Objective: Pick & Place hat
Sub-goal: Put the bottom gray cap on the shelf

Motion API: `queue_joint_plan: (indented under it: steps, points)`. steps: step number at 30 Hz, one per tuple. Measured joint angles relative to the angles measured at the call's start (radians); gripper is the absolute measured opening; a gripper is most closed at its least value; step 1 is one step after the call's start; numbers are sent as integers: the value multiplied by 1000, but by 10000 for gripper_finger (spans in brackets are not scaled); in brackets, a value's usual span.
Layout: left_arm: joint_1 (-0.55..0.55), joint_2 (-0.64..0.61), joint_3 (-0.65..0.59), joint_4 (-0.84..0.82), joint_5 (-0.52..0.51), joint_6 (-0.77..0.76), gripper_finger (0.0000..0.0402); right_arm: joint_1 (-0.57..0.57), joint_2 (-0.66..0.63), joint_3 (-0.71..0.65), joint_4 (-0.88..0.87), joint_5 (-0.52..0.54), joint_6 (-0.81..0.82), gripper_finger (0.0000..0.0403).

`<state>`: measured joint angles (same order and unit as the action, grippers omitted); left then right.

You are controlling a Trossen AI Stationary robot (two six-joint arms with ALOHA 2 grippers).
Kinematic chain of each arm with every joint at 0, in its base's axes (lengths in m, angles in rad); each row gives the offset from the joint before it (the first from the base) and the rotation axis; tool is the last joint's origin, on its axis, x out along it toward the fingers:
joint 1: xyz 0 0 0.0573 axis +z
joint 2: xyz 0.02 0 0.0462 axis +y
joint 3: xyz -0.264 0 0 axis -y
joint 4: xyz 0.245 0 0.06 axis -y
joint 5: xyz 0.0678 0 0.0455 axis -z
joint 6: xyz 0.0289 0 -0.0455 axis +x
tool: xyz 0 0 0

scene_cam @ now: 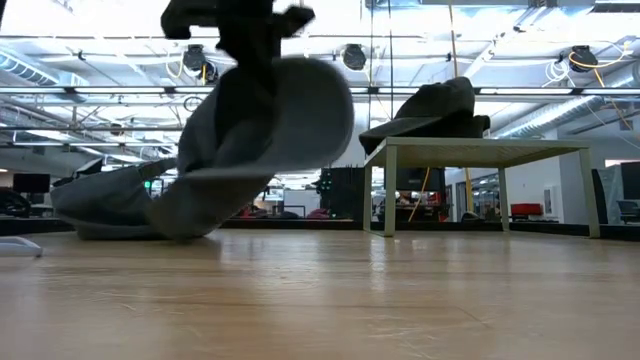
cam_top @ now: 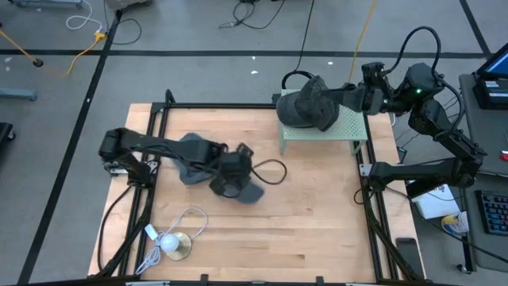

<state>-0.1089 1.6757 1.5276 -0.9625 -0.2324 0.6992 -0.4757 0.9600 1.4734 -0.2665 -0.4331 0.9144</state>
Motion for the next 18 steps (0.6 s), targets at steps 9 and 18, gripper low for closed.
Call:
queue_joint_plan:
  steps: [9, 18]
  points:
    - [-14, -171, 0, 103, -383, -84, 7, 0, 15, 0, -10, 120, 117, 254]
    - [-34, -228, -1, 334, -621, 159, 7, 21, 68, 0, -153, 118, 279, 254]
